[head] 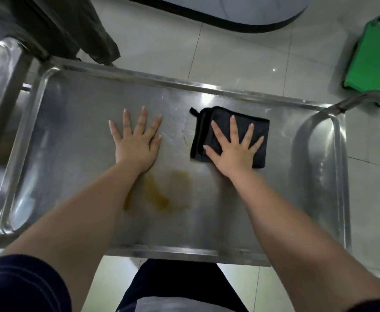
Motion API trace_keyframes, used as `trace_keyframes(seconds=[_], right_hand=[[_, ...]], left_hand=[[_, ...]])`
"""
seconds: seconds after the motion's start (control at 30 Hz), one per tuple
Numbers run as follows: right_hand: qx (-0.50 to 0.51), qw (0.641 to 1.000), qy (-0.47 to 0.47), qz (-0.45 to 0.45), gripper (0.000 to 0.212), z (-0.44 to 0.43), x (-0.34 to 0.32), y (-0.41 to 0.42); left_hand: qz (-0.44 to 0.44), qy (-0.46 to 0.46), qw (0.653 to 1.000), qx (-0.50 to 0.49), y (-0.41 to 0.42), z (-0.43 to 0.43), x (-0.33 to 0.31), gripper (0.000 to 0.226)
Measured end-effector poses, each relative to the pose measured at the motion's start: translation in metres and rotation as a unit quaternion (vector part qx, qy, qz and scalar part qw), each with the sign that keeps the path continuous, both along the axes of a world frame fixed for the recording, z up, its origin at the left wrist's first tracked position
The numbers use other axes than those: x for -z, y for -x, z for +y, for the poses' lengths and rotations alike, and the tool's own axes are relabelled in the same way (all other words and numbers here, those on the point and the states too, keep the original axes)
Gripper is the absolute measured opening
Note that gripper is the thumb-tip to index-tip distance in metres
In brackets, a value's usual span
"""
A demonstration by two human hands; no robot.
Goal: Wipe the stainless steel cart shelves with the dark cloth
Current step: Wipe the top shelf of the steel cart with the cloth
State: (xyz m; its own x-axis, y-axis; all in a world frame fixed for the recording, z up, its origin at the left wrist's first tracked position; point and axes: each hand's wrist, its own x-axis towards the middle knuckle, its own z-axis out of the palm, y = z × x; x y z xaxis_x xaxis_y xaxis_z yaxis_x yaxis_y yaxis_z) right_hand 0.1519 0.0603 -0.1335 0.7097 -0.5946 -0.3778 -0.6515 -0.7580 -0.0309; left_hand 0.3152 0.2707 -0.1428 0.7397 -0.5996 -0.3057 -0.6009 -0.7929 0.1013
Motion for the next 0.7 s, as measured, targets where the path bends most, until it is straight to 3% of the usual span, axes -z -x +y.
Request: trace_keyframes(seconds=[0.2, 0.43, 0.57, 0.7], right_hand=[[-0.005, 0.999, -0.026, 0.029, 0.075, -0.042, -0.005, -0.057], [-0.086, 0.996, -0.017, -0.028, 0.075, 0.033, 0.000, 0.052], [-0.123, 0.992, -0.016, -0.018, 0.075, 0.099, -0.001, 0.123], [-0.121, 0.992, -0.024, 0.000, 0.072, 0.105, -0.001, 0.120]], left_hand=[[-0.011, -0.012, 1.000, 0.002, -0.009, -0.009, 0.001, 0.054], [0.000, -0.012, 1.000, 0.014, -0.012, -0.005, -0.001, 0.053], [0.005, -0.017, 1.000, 0.019, -0.013, -0.004, -0.003, 0.053], [0.004, -0.021, 0.999, 0.025, -0.011, -0.001, -0.006, 0.053]])
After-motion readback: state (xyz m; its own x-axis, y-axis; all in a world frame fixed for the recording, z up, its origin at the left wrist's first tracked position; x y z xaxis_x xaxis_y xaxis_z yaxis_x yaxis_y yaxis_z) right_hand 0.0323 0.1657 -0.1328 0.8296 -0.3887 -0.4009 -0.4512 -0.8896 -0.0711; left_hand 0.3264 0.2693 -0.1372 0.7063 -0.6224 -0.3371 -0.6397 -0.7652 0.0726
